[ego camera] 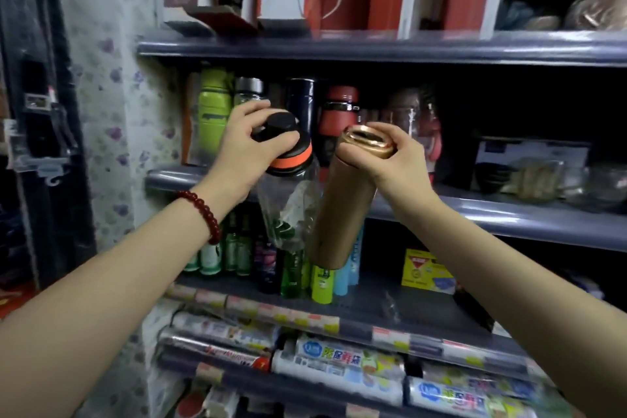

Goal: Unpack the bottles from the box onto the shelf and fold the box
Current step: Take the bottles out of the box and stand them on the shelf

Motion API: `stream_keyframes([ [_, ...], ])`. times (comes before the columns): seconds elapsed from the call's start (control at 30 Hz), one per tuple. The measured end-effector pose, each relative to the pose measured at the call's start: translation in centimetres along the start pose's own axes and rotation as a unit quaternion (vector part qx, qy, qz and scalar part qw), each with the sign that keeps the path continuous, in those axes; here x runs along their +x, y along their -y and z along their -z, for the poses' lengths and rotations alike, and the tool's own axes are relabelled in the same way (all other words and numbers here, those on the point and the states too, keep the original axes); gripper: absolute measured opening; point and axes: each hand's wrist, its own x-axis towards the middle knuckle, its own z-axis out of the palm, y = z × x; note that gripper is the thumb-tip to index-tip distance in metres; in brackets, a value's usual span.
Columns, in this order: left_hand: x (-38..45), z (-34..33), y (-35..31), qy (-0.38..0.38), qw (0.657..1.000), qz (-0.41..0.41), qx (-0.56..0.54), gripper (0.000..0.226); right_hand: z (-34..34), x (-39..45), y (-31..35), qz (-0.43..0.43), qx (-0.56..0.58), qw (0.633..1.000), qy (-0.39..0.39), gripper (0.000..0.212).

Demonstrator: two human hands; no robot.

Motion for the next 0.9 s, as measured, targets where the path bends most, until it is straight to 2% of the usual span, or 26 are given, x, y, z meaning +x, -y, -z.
stream_keyframes([
  [0.2, 3.2, -4.0, -4.3, -0.002, 0.997, -0.064, -0.05, 0.035, 4.7, 2.5, 2.4, 0.05, -0.038, 0.997, -0.049, 0.067],
  [0.47, 6.8, -8.7, -6.7, 0.028, 0.984, -0.132, -0.117, 0.023, 9.5, 5.2, 4.0, 0.129, -0.082, 0.983, -0.098, 0.064],
  [0.63, 8.2, -13.3, -6.8, 0.045, 0.978, -0.156, -0.129, 0.02, 12.4, 6.3, 2.8, 0.168, -0.125, 0.971, -0.116, 0.06],
  [0.9, 9.2, -18.1, -4.5, 0.103, 0.978, -0.152, -0.099, 0.026, 15.7, 8.5, -1.4, 0.156, -0.13, 0.974, -0.104, 0.061],
])
